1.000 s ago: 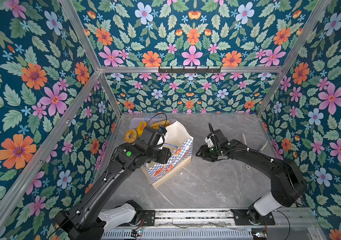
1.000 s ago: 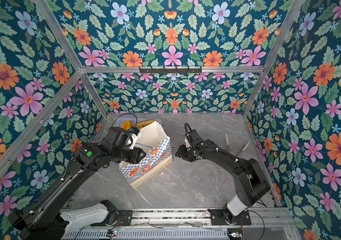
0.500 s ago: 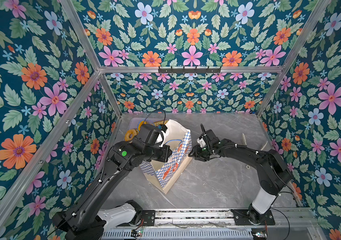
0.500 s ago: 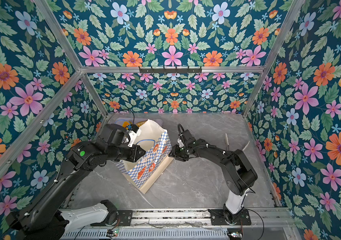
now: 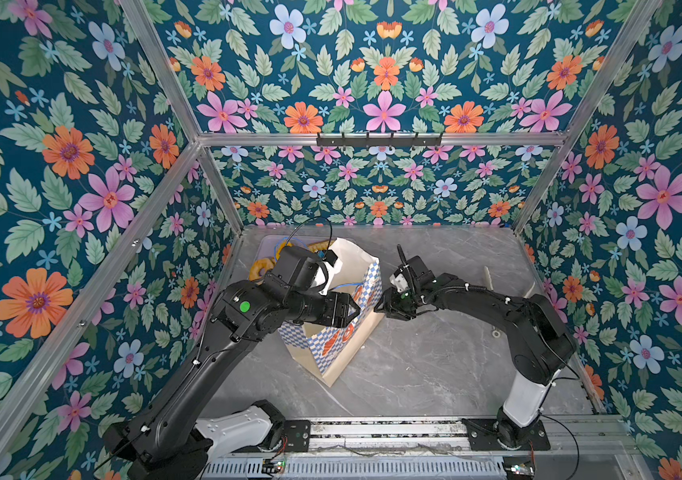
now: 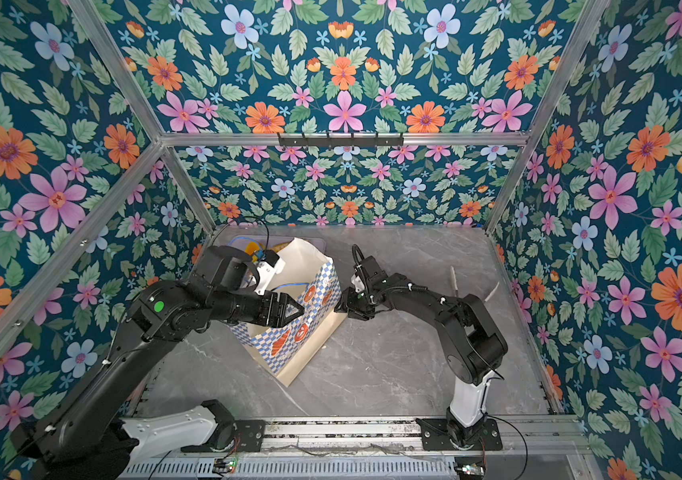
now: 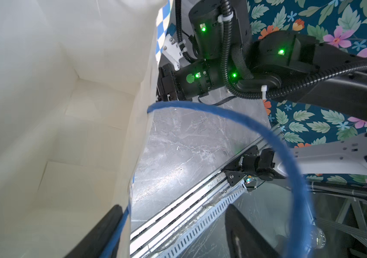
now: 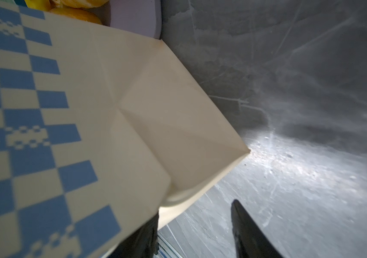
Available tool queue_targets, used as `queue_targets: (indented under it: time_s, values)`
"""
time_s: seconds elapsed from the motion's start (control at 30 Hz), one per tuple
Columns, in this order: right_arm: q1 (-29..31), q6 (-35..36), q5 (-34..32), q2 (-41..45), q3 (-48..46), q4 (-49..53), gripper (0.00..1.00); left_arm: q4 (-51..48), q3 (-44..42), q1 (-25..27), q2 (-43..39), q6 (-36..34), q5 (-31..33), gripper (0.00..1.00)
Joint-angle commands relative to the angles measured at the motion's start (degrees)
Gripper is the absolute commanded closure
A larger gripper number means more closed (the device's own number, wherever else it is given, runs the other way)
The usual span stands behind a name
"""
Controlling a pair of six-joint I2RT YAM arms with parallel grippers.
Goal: Place the fake bread into the paper bag
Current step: 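Stand the paper bag upright with the left gripper while the right withdraws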
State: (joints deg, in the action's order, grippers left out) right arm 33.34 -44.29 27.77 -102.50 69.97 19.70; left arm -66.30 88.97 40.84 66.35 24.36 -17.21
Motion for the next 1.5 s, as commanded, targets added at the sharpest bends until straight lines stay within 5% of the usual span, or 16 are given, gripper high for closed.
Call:
queue_targets:
  time_s: [0.0,0.27,0.47,0.93,1.17,1.47]
  values:
    - [-1.14,1.82,-1.22,2.39,-0.55,1.99,0.47,-7.98,2.87,-0.05,1.04,-4.32,5.22,0.25]
    - [-3.4,5.24,-3.86,9.91,-1.2,8.52,0.42,-11.2,9.31,-0.01,-1.15,-5.02,12.7,0.22]
    - [-4.45,6.48,-5.39,14.08,-0.83,11.4,0.4,-14.04,14.28,-0.05,-1.81,-4.59,25.12,0.22]
    - [-6.47,8.96,-5.8,19.06,3.06,15.66,0.34,1.59,-5.5,-0.56,-0.31,-9.16,33.79,0.19]
    - [-7.91,9.51,-4.95,18.38,4.49,15.37,0.34,3.51,-7.59,-2.92,2.91,-10.93,33.56,0.34]
    - [-9.07,10.61,-3.8,13.99,9.19,15.02,0.35,1.0,-5.19,-6.77,3.97,-10.46,22.96,0.83]
